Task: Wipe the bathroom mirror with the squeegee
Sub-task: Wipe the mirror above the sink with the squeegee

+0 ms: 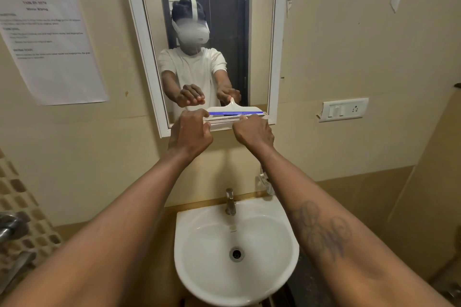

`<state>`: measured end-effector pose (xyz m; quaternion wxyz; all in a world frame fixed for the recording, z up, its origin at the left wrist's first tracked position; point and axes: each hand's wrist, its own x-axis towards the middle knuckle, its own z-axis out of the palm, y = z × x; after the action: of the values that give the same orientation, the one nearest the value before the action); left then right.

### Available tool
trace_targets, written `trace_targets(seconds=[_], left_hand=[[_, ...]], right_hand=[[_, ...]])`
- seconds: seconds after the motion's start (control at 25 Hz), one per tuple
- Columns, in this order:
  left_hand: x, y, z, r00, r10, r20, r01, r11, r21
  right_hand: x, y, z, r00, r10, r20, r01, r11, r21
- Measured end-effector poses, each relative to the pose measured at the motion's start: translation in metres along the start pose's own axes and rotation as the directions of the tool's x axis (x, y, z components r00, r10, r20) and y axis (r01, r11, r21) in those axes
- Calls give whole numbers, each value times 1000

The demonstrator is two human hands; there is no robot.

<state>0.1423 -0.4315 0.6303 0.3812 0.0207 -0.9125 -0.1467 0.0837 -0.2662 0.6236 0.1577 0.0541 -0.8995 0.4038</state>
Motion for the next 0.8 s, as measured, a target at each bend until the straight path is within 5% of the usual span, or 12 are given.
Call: trace_targets(seconds=[0.36, 0.6, 0.8], left_hand=[[10, 5, -21, 991, 35, -128, -36, 999, -9], [35, 7, -59, 932, 123, -341, -126, 992, 13], [75, 14, -101, 907, 167, -387, -151, 986, 72]], right_hand=[[-23, -20, 13, 982, -74, -173, 88, 994, 72], [-6, -59, -3, 916, -182, -359, 252, 955, 158], [27, -110, -35, 861, -251, -442, 383, 892, 240]])
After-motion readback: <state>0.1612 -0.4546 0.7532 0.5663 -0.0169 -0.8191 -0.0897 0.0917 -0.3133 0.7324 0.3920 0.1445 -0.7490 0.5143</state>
